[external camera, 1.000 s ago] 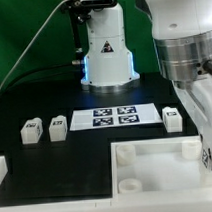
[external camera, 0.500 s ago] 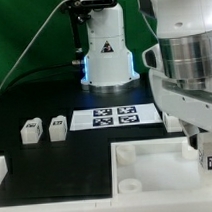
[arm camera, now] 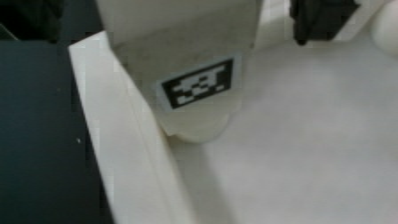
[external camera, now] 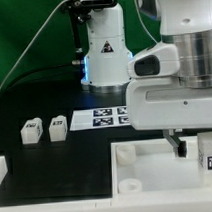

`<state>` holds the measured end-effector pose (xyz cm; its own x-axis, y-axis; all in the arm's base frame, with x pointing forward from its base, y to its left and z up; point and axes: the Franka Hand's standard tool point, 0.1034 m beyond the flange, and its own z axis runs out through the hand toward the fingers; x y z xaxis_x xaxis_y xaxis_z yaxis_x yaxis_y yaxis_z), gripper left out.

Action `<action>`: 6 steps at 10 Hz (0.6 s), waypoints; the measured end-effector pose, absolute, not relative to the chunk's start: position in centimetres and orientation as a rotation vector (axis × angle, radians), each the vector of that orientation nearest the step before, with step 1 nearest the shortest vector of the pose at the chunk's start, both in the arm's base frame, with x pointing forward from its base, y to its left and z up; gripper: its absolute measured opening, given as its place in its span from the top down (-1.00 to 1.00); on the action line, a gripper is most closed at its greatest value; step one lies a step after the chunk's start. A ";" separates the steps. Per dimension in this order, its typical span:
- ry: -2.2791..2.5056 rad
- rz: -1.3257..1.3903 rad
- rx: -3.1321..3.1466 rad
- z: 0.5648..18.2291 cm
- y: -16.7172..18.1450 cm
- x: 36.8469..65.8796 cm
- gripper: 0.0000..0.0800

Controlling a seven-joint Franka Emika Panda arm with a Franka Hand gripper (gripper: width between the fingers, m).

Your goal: Assemble one leg

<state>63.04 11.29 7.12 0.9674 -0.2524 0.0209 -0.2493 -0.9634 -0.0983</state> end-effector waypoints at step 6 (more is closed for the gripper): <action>0.576 -0.051 -2.992 7.1 11.2 63.1 0.27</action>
Offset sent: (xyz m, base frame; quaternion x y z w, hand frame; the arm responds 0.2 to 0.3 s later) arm 0.0000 0.0000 0.0000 0.0000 0.0000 0.0000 1.0000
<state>63.06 11.17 7.15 0.9282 -0.3718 0.0149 -0.3686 -0.9243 -0.0992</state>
